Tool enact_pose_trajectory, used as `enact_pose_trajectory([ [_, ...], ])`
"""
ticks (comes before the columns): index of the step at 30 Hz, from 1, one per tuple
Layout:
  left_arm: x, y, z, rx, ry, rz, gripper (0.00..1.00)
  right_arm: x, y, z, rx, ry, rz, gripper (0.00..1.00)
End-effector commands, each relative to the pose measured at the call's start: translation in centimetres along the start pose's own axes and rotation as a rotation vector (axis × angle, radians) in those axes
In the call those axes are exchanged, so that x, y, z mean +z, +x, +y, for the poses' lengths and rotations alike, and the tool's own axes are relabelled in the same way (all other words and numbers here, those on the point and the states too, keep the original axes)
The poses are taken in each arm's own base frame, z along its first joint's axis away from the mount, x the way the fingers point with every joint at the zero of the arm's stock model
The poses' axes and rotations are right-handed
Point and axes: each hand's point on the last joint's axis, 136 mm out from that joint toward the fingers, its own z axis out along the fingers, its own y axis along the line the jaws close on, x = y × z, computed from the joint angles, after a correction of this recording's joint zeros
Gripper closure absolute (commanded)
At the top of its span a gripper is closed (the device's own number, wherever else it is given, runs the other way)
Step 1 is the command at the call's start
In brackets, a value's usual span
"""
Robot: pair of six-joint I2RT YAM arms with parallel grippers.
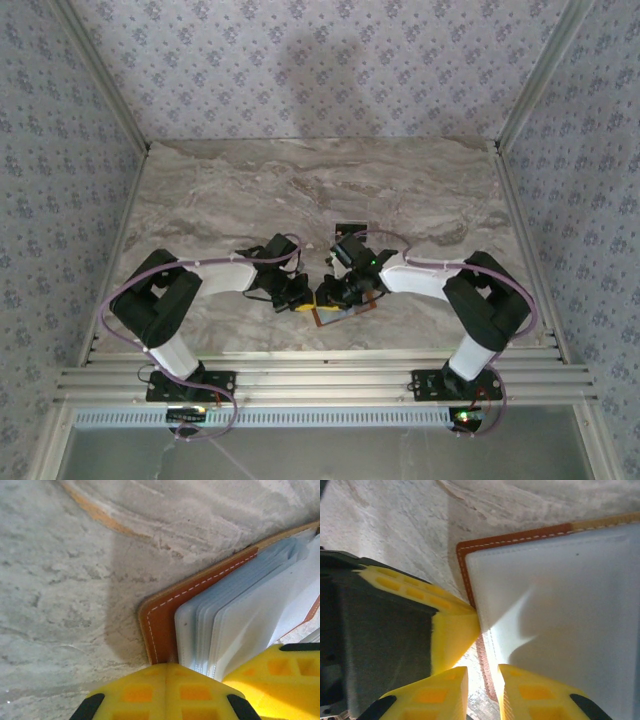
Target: Take the credit cards out of the card holder
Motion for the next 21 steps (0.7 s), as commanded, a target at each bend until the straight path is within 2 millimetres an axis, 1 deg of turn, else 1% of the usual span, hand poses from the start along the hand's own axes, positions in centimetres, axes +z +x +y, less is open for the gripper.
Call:
enact_pose_trajectory([
  [1,0.4,-0.2,3.6,-0.054,-0.139,-0.013,0.99,0.1,0.2,-1.8,0.003,0.091,0.009,0.75],
  [4,0.4,-0.3,3.6,-0.052,-0.14,-0.014,0.99,-0.6,0.1,-2.6,0.0,0.153,-0.01,0.71],
  [10,0.4,-0.2,3.6,-0.052,-0.144,-0.011,0.99,-2.4,-0.7,-3.0,-0.027,0.238,-0.056,0.59],
  [16,0.3,-0.2,3.5,-0.051,-0.142,-0.011,0.99,-3.4,-1.1,-4.1,-0.052,0.336,-0.07,0.53],
  [19,0.3,-0.2,3.5,-0.049,-0.142,-0.011,0.99,-4.0,-1.2,-4.6,-0.055,0.383,-0.074,0.46],
  [21,0.2,-0.2,3.5,-0.049,-0.142,-0.011,0.99,-4.5,-1.2,-5.3,-0.05,0.434,-0.077,0.43],
])
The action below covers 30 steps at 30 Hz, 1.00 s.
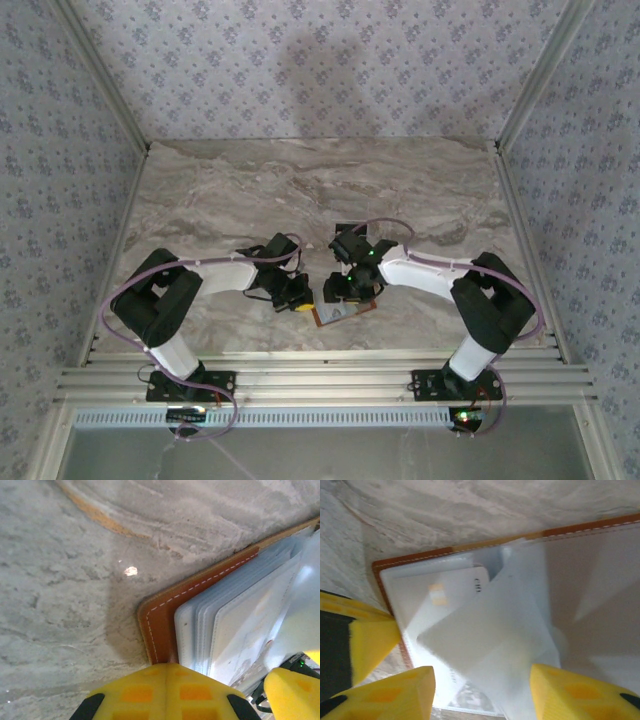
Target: Take the credit cards out of the card holder
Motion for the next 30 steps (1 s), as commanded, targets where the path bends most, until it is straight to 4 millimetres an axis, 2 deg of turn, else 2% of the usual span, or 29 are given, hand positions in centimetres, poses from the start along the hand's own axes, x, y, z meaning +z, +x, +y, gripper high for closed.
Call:
enact_pose_trajectory([
  [1,0.3,-0.2,3.5,-0.055,-0.136,-0.015,0.99,-1.1,-0.1,-2.1,-0.009,0.128,-0.009,0.43],
  [10,0.3,-0.2,3.5,-0.053,-0.138,-0.015,0.99,-1.6,-0.2,-3.9,-0.006,0.234,-0.008,0.45],
  [13,0.2,-0.3,3.6,-0.049,-0.15,-0.017,0.99,-1.5,-0.2,-4.8,0.007,0.255,0.001,0.51],
  [17,-0.1,-1.0,3.3,-0.03,-0.168,-0.027,1.0,-1.0,0.1,-5.5,0.024,0.243,0.016,0.66],
  [19,-0.2,-1.5,3.0,-0.026,-0.17,-0.032,0.99,-0.7,0.4,-5.6,0.029,0.233,0.025,0.69],
  [27,-1.1,-3.6,2.4,-0.001,-0.176,-0.046,0.99,-0.5,1.6,-5.9,0.051,0.225,0.044,0.7],
  [30,-1.6,-3.9,1.8,0.012,-0.171,-0.048,1.0,-1.2,1.7,-6.1,0.053,0.243,0.036,0.65],
])
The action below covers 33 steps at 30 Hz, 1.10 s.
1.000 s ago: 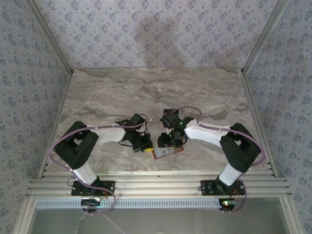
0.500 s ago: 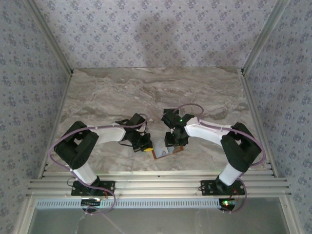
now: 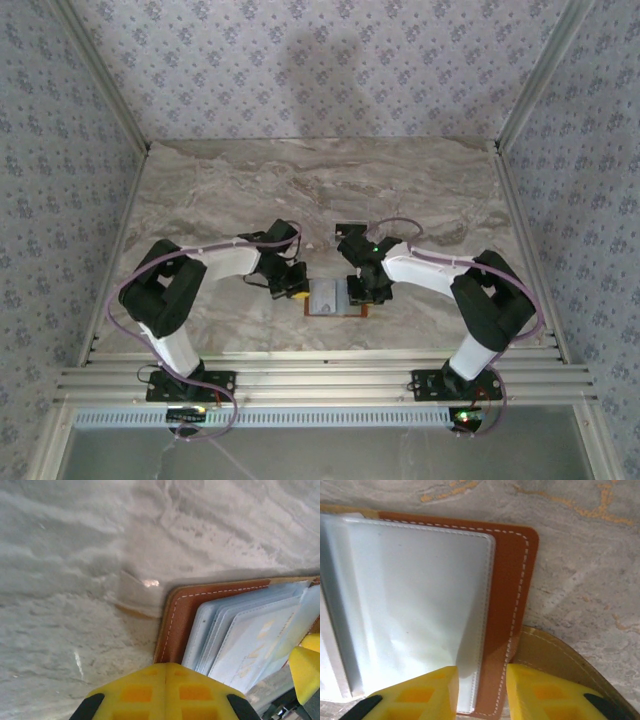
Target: Take the credit cards out of the card holder
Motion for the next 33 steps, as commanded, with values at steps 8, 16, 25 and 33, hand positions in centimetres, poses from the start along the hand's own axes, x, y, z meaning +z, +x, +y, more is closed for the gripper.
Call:
enact_pose_trajectory([
  [8,-2.2,-0.6,-0.1,0.035,-0.069,-0.033,0.99,-3.5,-0.1,0.6,0.027,-0.047,-0.044,0.63],
  [16,-3.7,-0.7,-1.9,0.056,-0.016,-0.057,0.99,-4.9,-1.7,4.3,0.045,-0.236,-0.069,0.66],
  [25,-1.4,0.2,-3.0,0.066,0.029,-0.008,0.99,-3.5,-3.6,8.6,0.088,-0.444,-0.038,0.74],
  [33,0.2,0.7,-1.6,0.044,0.011,0.021,0.99,-1.7,-3.7,9.0,0.104,-0.465,-0.002,0.77],
])
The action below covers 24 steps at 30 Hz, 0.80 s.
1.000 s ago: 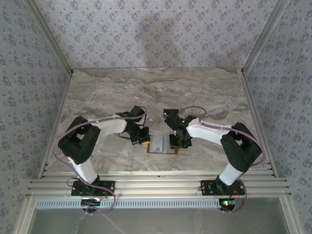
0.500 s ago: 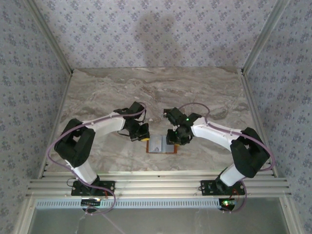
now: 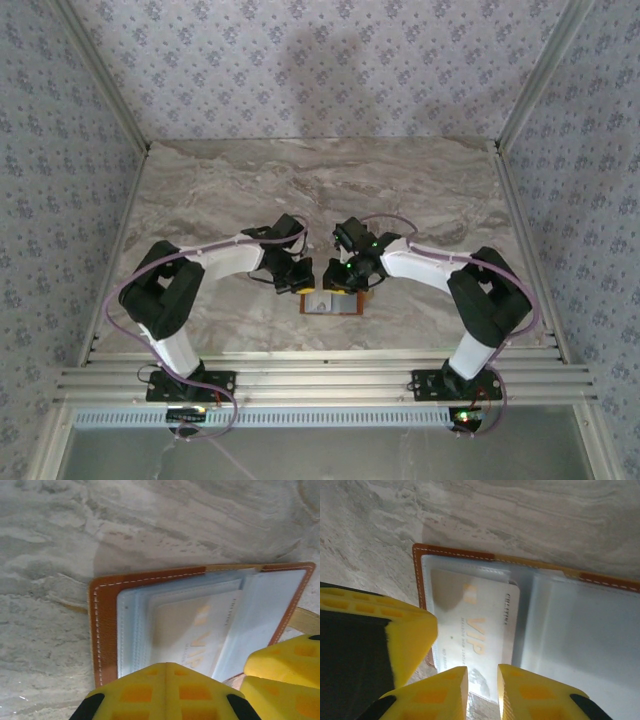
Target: Take the credit cards out of the card holder
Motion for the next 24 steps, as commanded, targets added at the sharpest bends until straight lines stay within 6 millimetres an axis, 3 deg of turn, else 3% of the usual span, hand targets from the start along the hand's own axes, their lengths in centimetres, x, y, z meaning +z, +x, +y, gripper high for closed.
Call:
enact_pose_trajectory([
  [1,1.0,0.6,0.7,-0.025,-0.003,0.032,0.99,0.6,-0.1,0.6,0.022,-0.044,0.016,0.77],
  [10,1.6,0.9,1.7,-0.036,-0.028,0.045,0.99,1.6,0.3,-0.7,0.037,-0.007,0.034,0.77],
  [24,1.2,1.0,1.9,-0.036,-0.046,0.038,0.99,1.4,0.5,-2.9,0.021,0.096,0.015,0.78],
])
